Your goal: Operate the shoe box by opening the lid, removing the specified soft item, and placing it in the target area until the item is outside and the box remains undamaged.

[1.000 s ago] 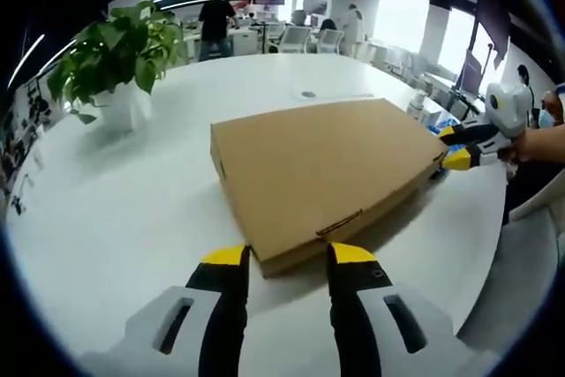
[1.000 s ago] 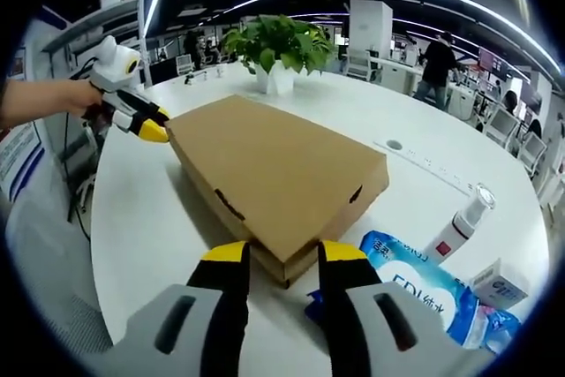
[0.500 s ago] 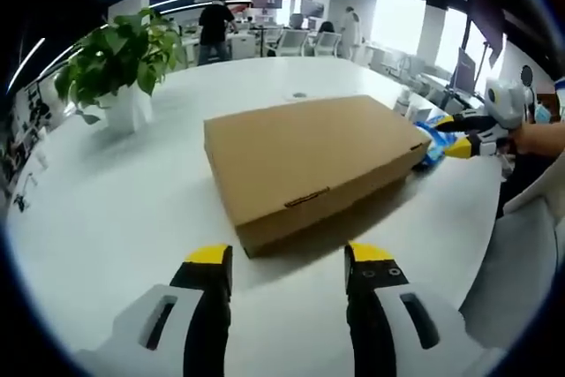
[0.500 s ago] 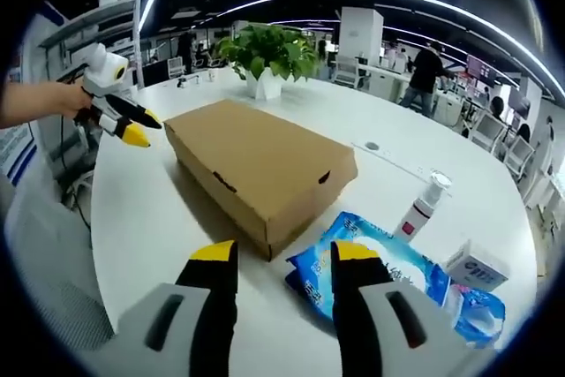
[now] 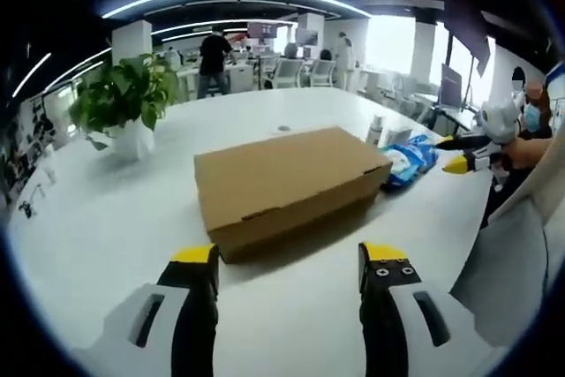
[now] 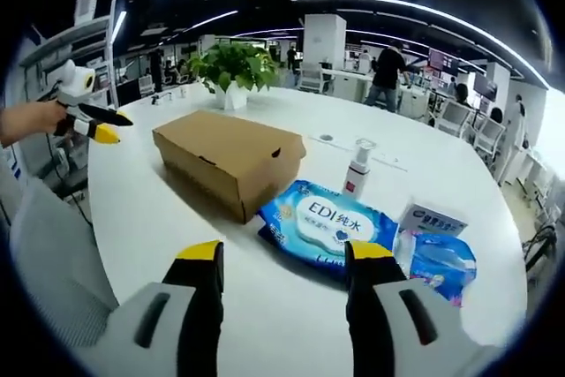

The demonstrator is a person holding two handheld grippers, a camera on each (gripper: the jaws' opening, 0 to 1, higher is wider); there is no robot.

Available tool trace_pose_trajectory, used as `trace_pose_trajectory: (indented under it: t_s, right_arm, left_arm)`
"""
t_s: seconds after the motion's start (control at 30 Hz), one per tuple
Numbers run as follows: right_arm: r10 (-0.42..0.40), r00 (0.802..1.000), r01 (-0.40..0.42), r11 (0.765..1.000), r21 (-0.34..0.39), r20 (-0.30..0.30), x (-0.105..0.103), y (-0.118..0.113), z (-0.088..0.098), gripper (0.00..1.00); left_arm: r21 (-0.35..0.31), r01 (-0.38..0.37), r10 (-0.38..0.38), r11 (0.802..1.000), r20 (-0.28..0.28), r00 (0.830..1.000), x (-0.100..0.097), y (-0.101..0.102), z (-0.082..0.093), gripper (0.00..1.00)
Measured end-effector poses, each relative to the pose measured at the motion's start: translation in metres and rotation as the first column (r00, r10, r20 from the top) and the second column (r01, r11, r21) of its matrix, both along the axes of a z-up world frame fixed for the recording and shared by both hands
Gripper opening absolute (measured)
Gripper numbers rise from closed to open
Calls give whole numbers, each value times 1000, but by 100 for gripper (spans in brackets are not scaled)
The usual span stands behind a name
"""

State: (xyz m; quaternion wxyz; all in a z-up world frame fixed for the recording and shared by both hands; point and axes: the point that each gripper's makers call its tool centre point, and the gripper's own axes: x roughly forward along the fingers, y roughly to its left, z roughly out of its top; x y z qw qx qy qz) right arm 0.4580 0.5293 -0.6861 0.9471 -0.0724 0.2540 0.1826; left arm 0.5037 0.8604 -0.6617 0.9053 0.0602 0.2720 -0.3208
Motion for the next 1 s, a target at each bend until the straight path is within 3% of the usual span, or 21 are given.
trace_pose_trajectory:
  t_s: [0.2,0.47,0.77,1.0]
  right_arm:
    - [-32,999,32,999,-1,9,-26,-16,11,62]
    - [-60,998,60,998,4,12,-56,-22,19,74]
    - [-78,997,78,997,26,21,-73,-23,26,88]
    - [-97,995,96,994,43,21,-79,-27,32,96]
  left_arm:
    - [2,39,-39,999,23,999,-24,-17,7,72]
    - [-50,43,-40,998,77,996,-50,-33,28,83]
    - [-36,55,-52,998,63,997,-76,-34,26,99]
    - [-26,71,-70,997,38,997,-87,-34,23,100]
